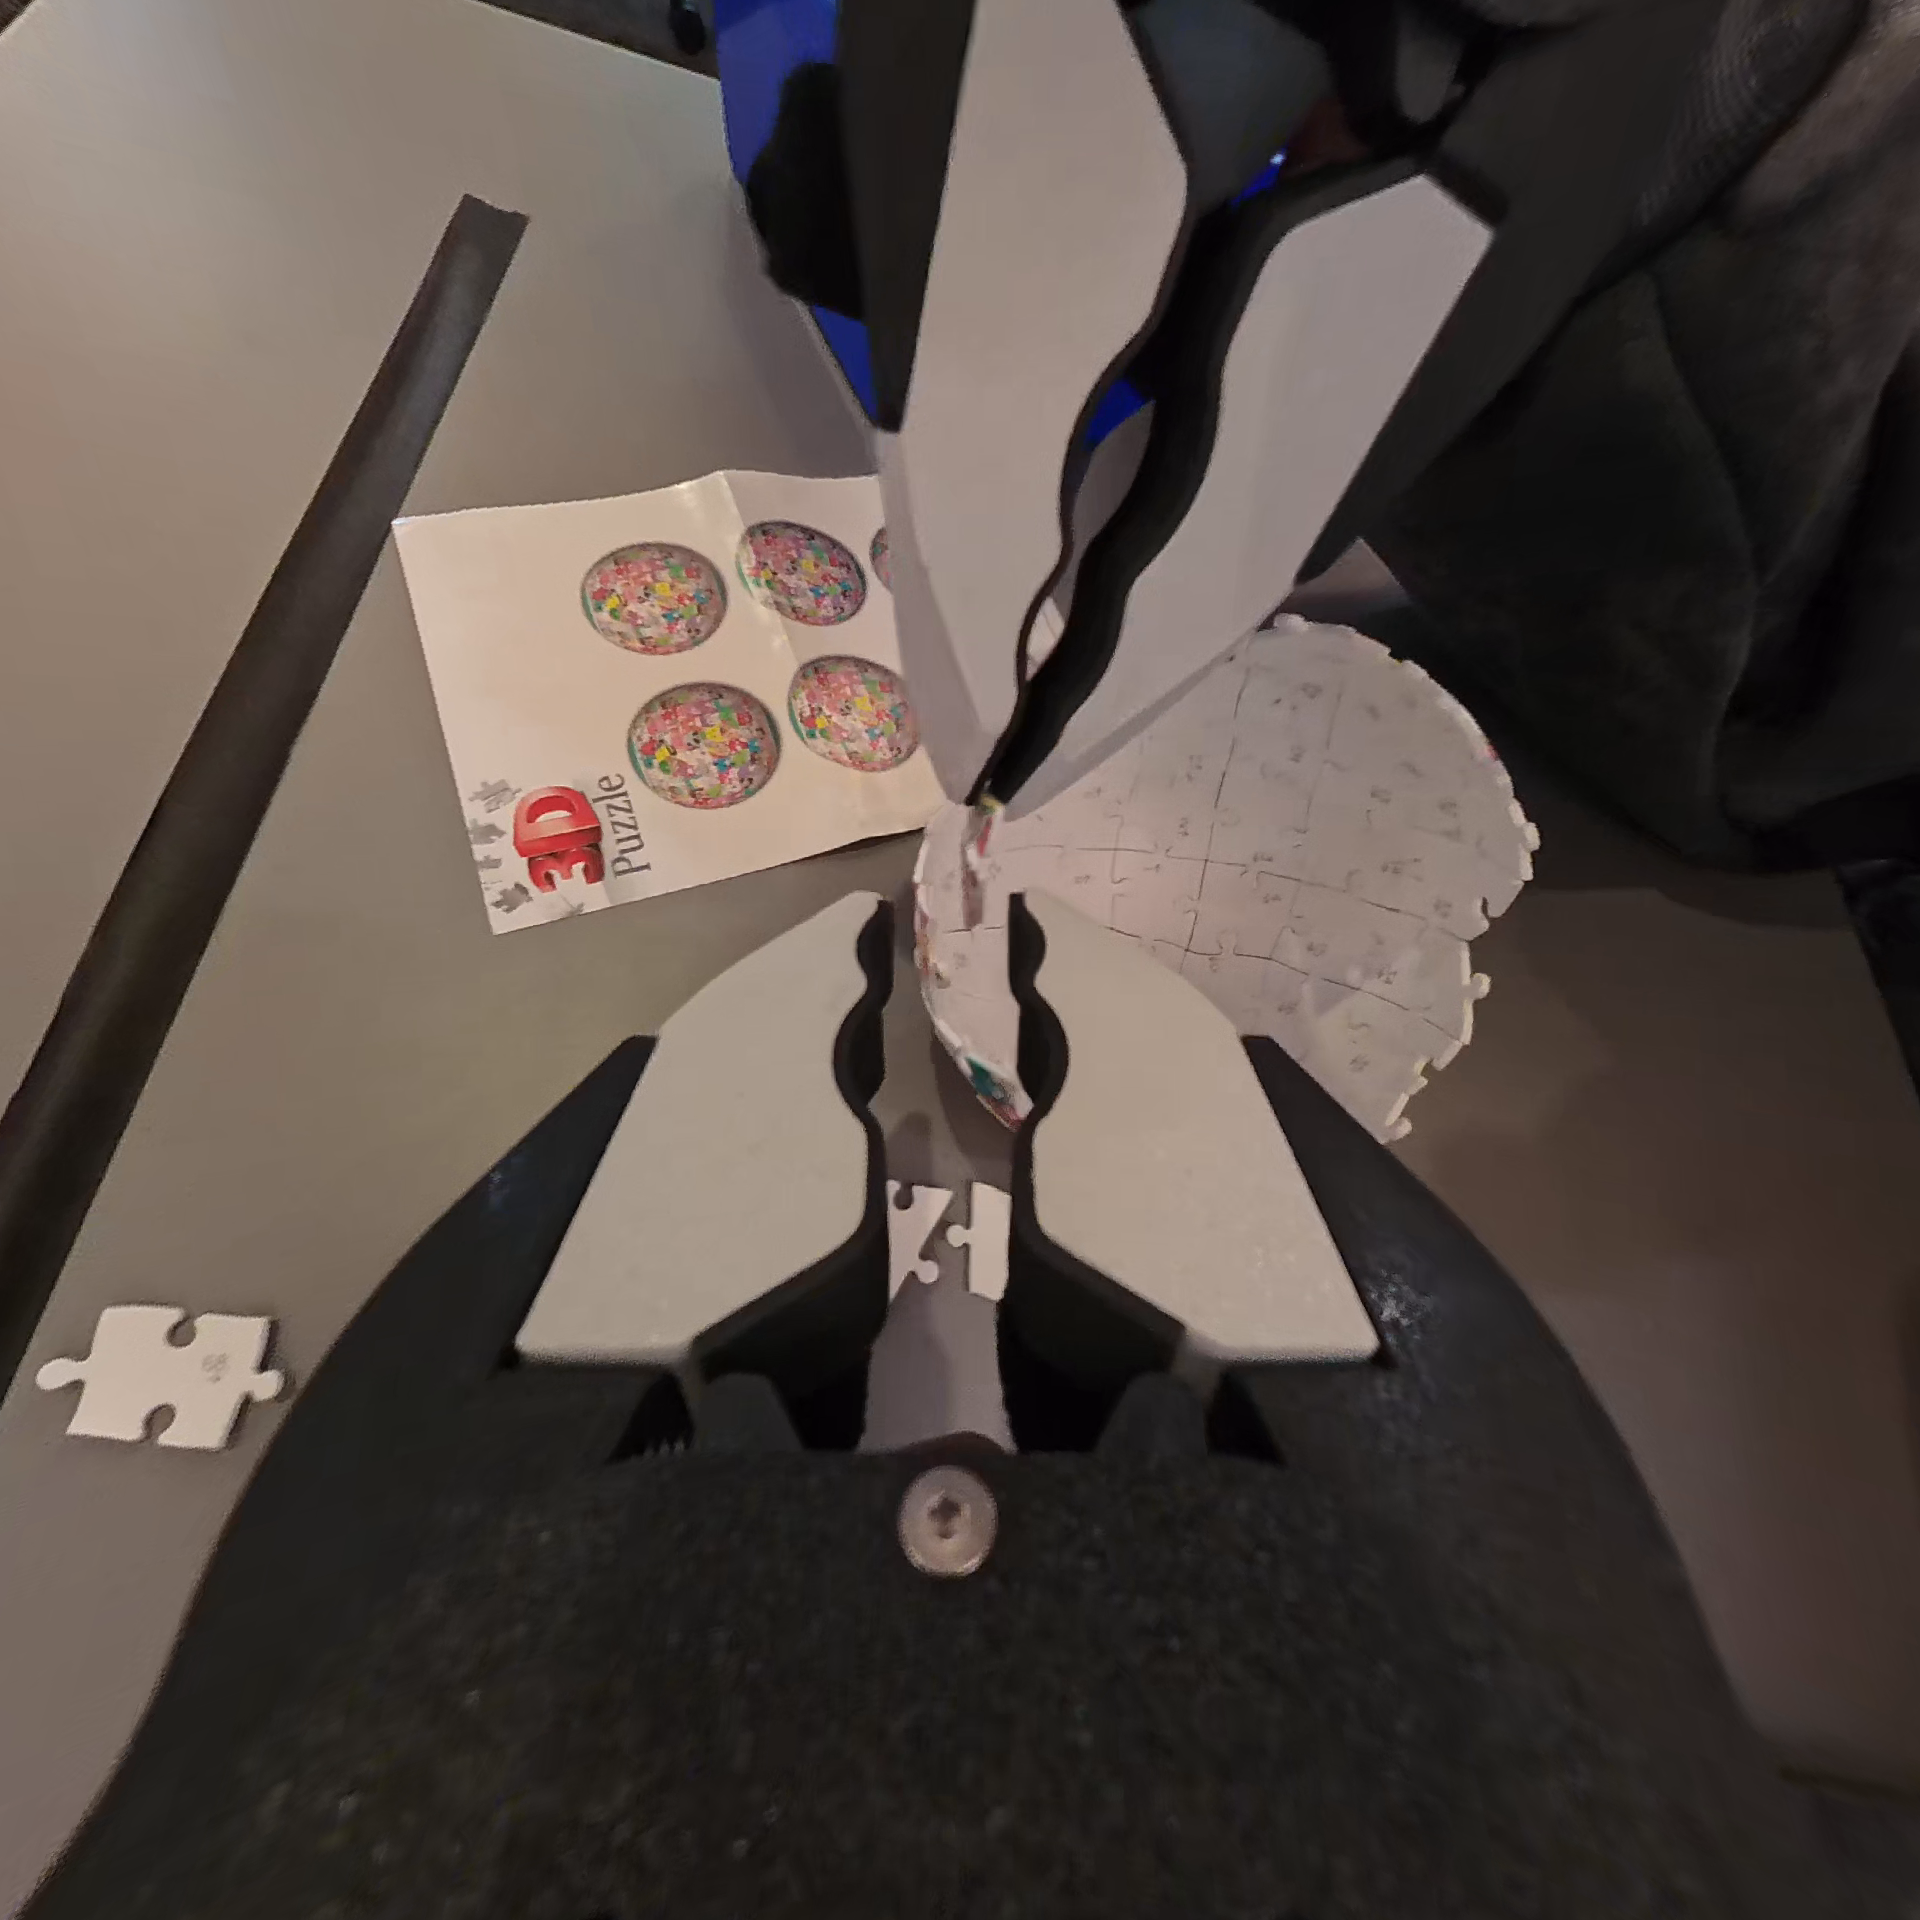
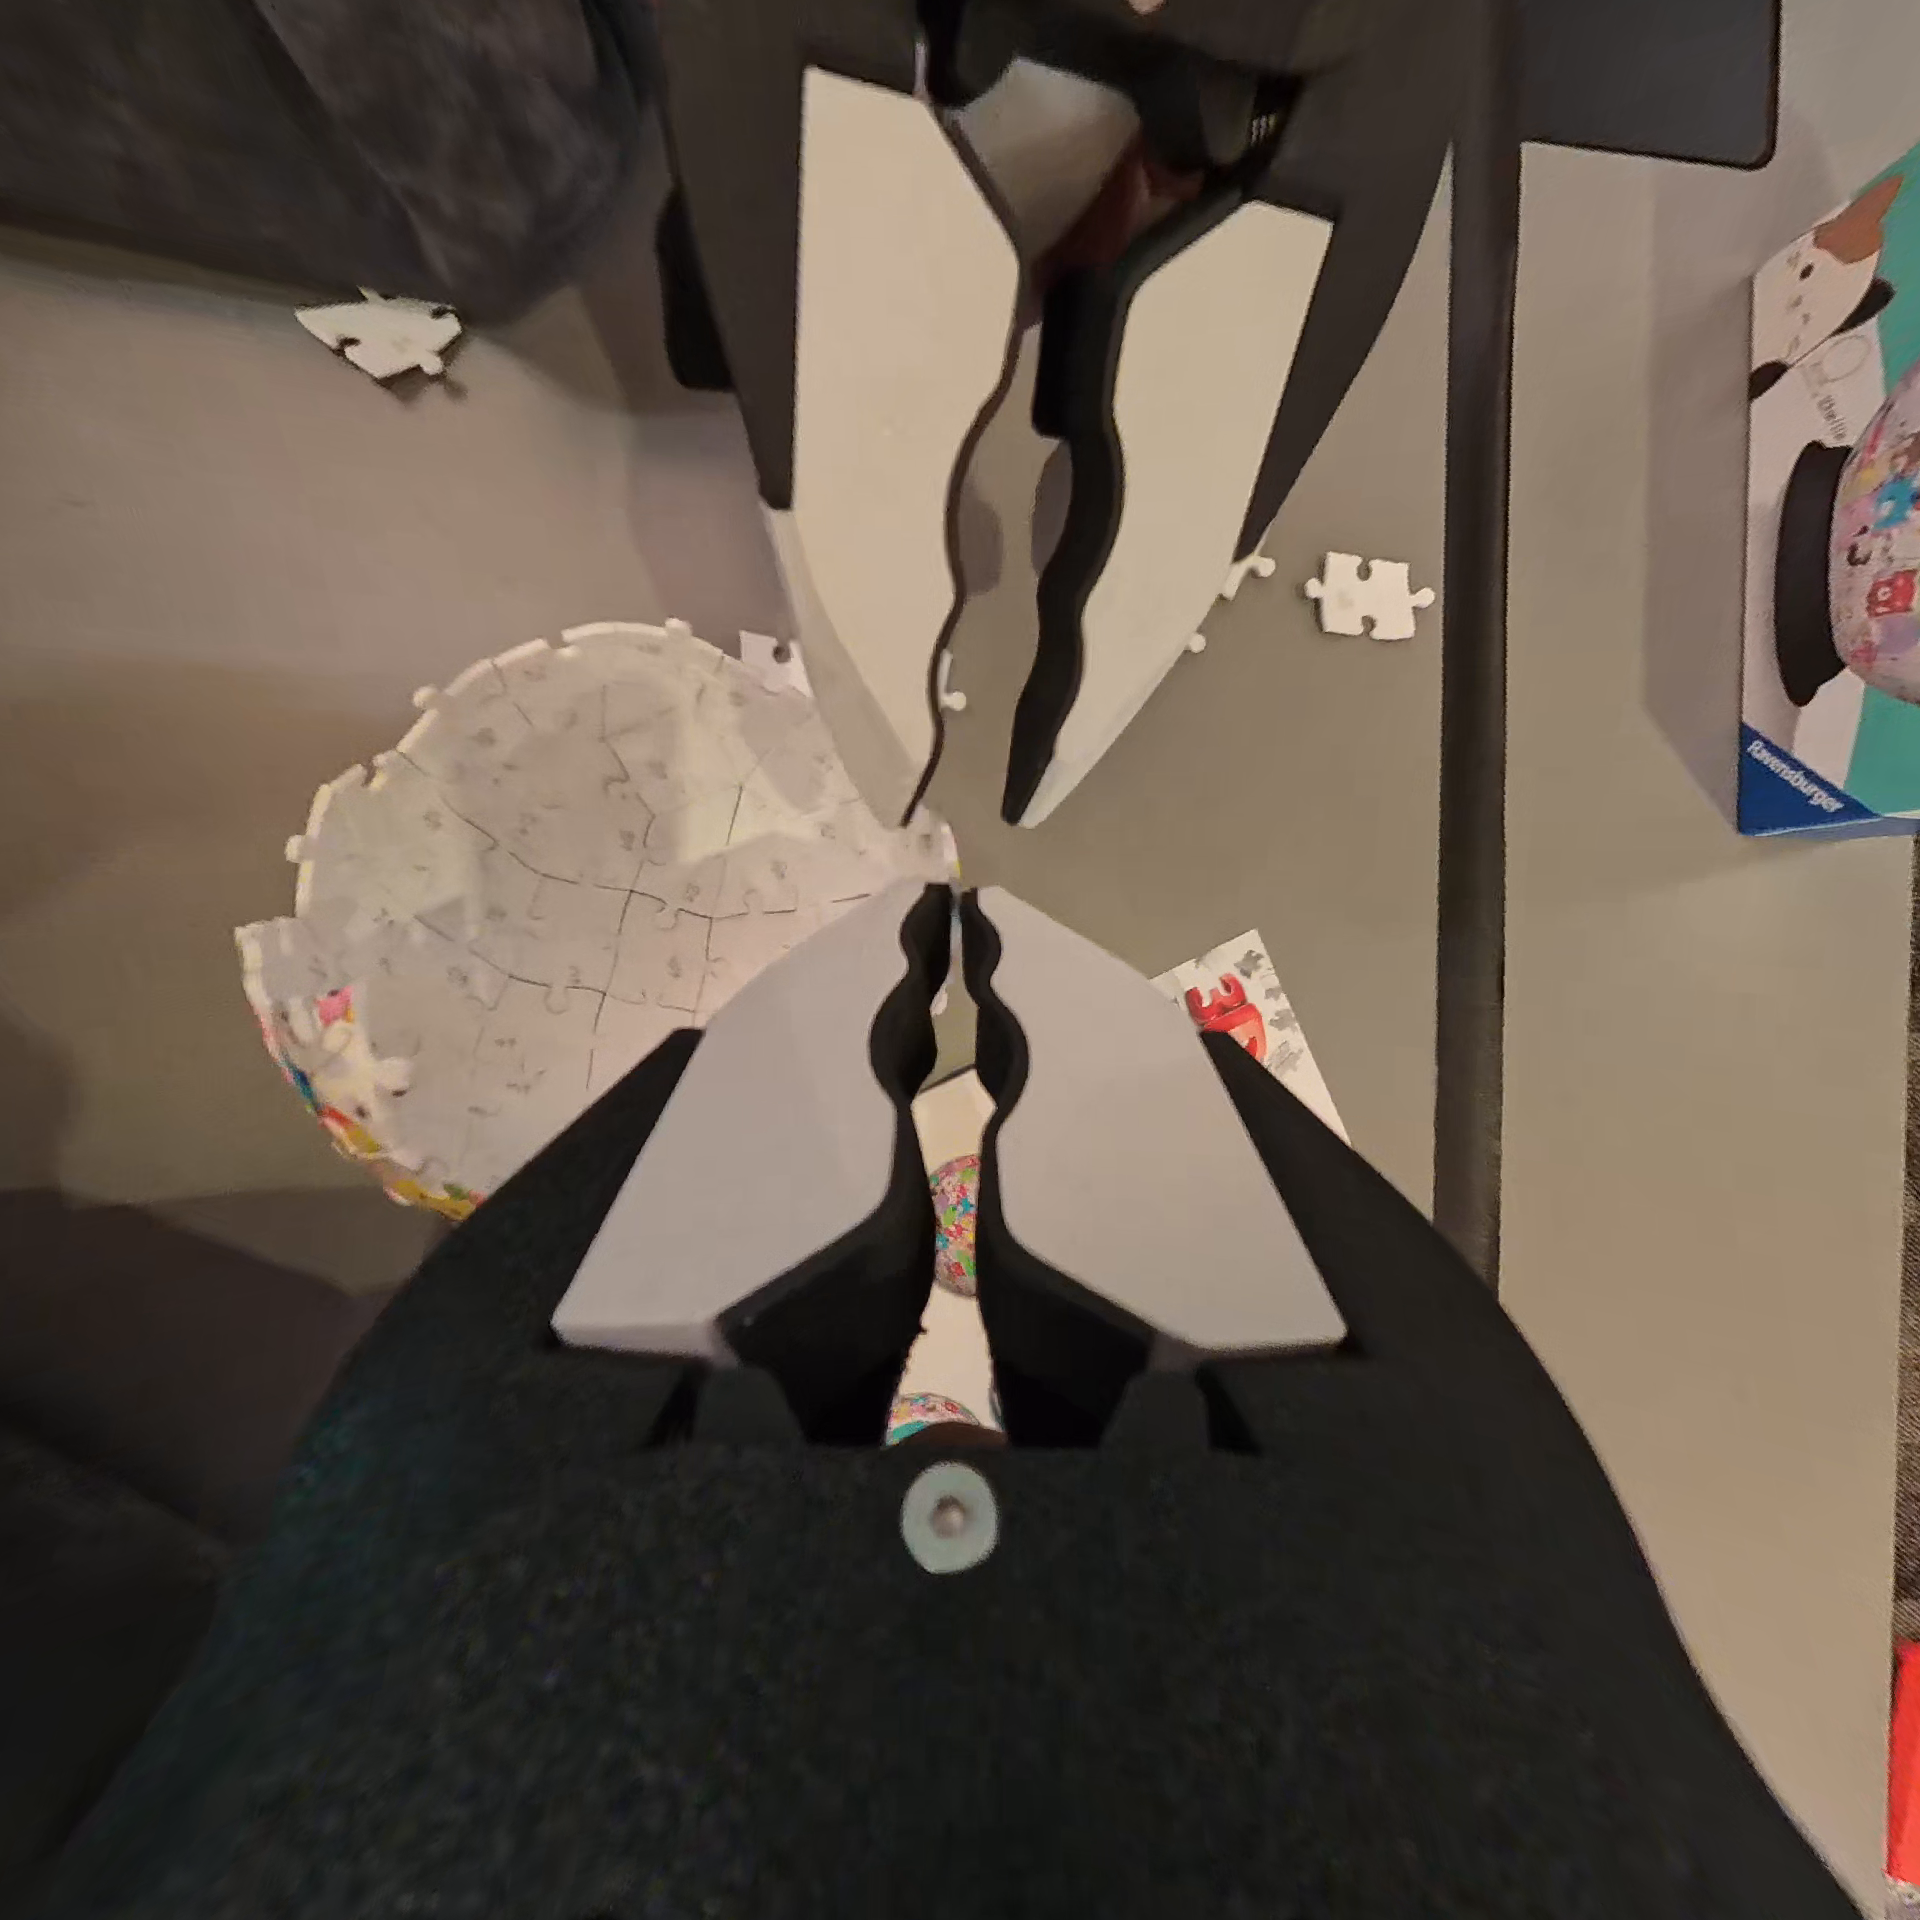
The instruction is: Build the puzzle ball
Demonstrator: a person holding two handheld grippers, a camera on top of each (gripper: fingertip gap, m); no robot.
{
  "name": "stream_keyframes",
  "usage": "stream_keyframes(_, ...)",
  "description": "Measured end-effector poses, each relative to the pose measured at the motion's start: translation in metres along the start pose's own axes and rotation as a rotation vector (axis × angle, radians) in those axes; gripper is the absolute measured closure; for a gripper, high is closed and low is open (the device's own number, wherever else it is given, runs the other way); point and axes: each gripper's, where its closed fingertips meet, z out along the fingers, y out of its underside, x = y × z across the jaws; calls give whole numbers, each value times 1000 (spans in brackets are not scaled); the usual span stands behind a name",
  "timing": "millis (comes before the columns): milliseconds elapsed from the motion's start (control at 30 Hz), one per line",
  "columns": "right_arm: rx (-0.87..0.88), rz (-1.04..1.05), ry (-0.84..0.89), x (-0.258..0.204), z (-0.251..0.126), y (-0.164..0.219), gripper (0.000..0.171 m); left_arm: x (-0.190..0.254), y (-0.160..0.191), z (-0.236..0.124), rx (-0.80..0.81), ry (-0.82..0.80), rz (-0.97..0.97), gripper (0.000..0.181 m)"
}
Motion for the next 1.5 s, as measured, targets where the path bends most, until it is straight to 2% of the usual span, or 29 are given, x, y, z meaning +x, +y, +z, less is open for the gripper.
stream_keyframes(100, 5, 5, -9, 0, 4, -1, 169, 1, 1, 5, -13, -7, 14, 164)
stream_keyframes(167, 5, 6, -17, 0, 5, -1, 169, 1, 3, 9, -25, -17, 31, 179)
stream_keyframes(300, -18, 3, -4, 1, 4, 4, 169, -1, 3, 14, -26, -43, 44, 179)
stream_keyframes(400, -22, -13, 17, 3, 3, 2, 163, 0, 5, 15, -39, -34, 38, 179)
stream_keyframes(800, -22, -13, -22, 1, 4, 0, 169, -1, 4, 18, -30, -28, 18, 179)
stream_keyframes(867, -18, -21, -25, 3, 3, -2, 170, 0, 3, 13, -13, -5, 3, 178)
stream_keyframes(1000, -35, -46, -16, 3, 5, -1, 169, -4, 1, -6, 26, 36, -70, 161)
stream_keyframes(1067, -46, -78, -10, 0, 8, -1, 169, -13, 5, -11, 24, 26, -110, 161)
stream_keyframes(1233, -68, -122, 11, -3, 9, 4, 169, -13, 18, -3, -14, 89, -167, 160)
stream_keyframes(1500, -52, -169, 88, -1, 13, 11, 170, -5, 19, 13, -105, 9, -64, 157)
